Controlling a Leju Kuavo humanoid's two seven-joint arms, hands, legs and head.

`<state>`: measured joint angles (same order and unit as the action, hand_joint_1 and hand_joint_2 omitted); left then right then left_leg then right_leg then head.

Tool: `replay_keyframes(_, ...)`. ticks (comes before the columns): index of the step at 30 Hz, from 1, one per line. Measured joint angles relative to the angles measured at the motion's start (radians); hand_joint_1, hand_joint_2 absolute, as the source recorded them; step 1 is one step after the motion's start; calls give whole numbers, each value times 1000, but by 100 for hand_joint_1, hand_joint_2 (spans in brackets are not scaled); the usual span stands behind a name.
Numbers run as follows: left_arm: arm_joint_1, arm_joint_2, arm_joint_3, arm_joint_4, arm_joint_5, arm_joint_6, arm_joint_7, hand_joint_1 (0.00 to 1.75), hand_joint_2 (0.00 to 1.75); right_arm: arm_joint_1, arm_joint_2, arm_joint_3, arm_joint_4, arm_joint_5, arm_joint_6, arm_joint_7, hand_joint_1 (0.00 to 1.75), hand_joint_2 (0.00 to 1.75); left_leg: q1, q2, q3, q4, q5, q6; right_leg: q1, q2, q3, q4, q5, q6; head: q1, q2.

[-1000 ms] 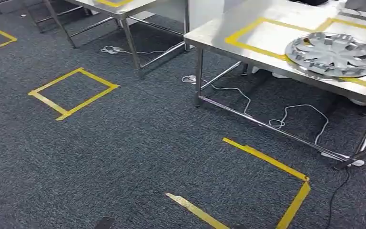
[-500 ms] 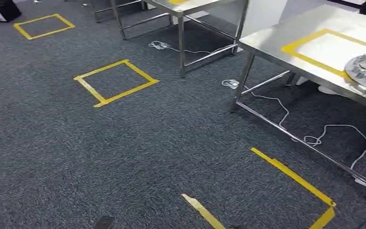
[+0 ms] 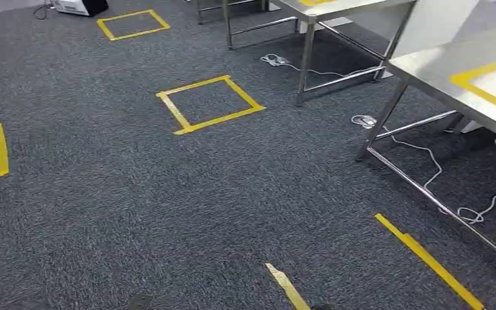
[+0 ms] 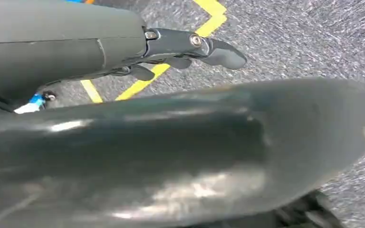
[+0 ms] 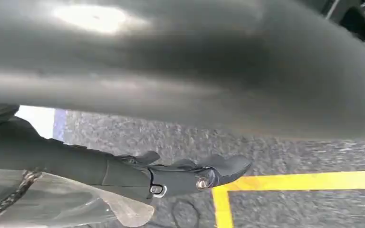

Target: Take the parts from the cabinet and place them on the table.

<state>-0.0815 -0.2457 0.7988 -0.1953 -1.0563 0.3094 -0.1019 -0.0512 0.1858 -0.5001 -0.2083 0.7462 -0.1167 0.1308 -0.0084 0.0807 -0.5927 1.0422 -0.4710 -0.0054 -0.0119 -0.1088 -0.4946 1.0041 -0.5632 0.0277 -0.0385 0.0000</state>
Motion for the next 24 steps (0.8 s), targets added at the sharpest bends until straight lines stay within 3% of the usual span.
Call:
replay_keyframes(1,-3,-1,0,0,1,0,-1,0,0,0,0,0,0,3,-2,0,0,0,3,-4,-2,-1,-7,9,1,-8,-1,-2,-2,4,2,0)
replay_keyframes(4,8,4,0,0,-5,4,9,0,0,-6,8,2,0,12,-7,8,0,0,2,-42,-1,-14,-4,25,0,-41,28,-12,-8,17,4,0)
replay_keyframes(5,11,4,0,0,-13,5,11,0,0,-6,9,3,0,15,-5,16,0,0,7,-51,2,-18,0,31,-3,17,14,7,-30,19,9,0)
replay_keyframes(6,10,6,1,0,-15,5,11,0,0,-5,10,5,1,17,0,23,0,0,9,-60,1,-18,1,37,-6,64,-10,58,-61,18,13,0)
replay_keyframes(7,6,8,1,0,-19,4,11,0,0,-2,11,5,3,19,3,29,0,0,9,-73,1,-18,0,43,-6,92,-52,145,-100,18,15,0)
replay_keyframes(8,4,8,1,0,-21,4,11,0,0,1,11,5,4,21,4,32,0,0,8,-88,1,-18,0,44,-6,105,-101,238,-134,18,14,0)
replay_keyframes(9,4,9,1,0,-22,4,11,0,0,2,11,5,6,23,6,37,0,0,6,-103,2,-18,-1,45,-5,108,-144,308,-149,18,15,0)
replay_keyframes(10,5,10,1,0,-22,4,11,0,0,5,11,6,7,24,7,40,0,0,5,-118,4,-18,-1,45,-5,108,-165,328,-138,18,14,0)
replay_keyframes(11,7,12,1,0,-22,4,11,0,0,7,11,6,7,26,7,40,0,0,5,-133,6,-17,-2,45,-5,108,-164,301,-102,17,14,0)
replay_keyframes(12,7,13,1,0,-21,1,10,0,0,7,11,6,7,32,8,42,0,0,5,-150,9,-17,-2,44,-6,110,-143,234,-48,15,15,0)
replay_keyframes(13,7,13,1,0,-19,-1,5,0,0,7,10,8,7,41,8,42,0,0,6,-167,12,-16,-5,41,-8,122,-104,133,13,13,15,0)
replay_keyframes(14,7,13,1,0,-16,-2,3,0,0,7,10,9,7,48,10,43,0,0,8,-179,13,-14,-7,37,-11,167,-73,47,50,11,16,0)
replay_keyframes(15,5,14,2,0,-11,-6,0,0,0,7,10,13,8,54,12,46,0,0,1,-189,7,-6,-10,29,-15,211,-63,24,35,10,15,0)
replay_keyframes(17,5,15,3,0,-11,-11,-3,0,0,4,9,20,8,61,17,46,0,0,10,-208,0,-9,-5,18,-10,195,-51,20,34,8,15,0)
replay_keyframes(19,10,16,8,0,-7,-12,-3,0,0,3,9,23,8,63,19,47,0,0,14,-233,-5,-11,1,3,-9,172,-47,15,41,-7,14,0)
replay_keyframes(20,11,17,10,0,-4,-12,-3,0,0,3,10,24,8,62,19,46,0,0,13,-200,-6,0,-9,3,-14,155,-44,10,45,-14,14,0)
replay_keyframes(21,10,17,10,0,-3,-12,-3,0,0,4,10,24,8,61,19,45,0,0,7,-135,-25,40,-37,-3,-12,142,-42,9,43,-18,5,0)
replay_keyframes(22,7,17,11,0,-2,-13,-3,0,0,5,10,24,8,60,19,45,0,0,9,-110,-57,105,-73,-9,-9,126,-41,10,42,-22,3,0)
replay_keyframes(24,4,17,12,0,-2,-13,-3,0,0,10,9,24,8,60,19,46,0,0,12,-91,-130,256,-135,-14,-6,88,-41,10,38,-25,5,0)
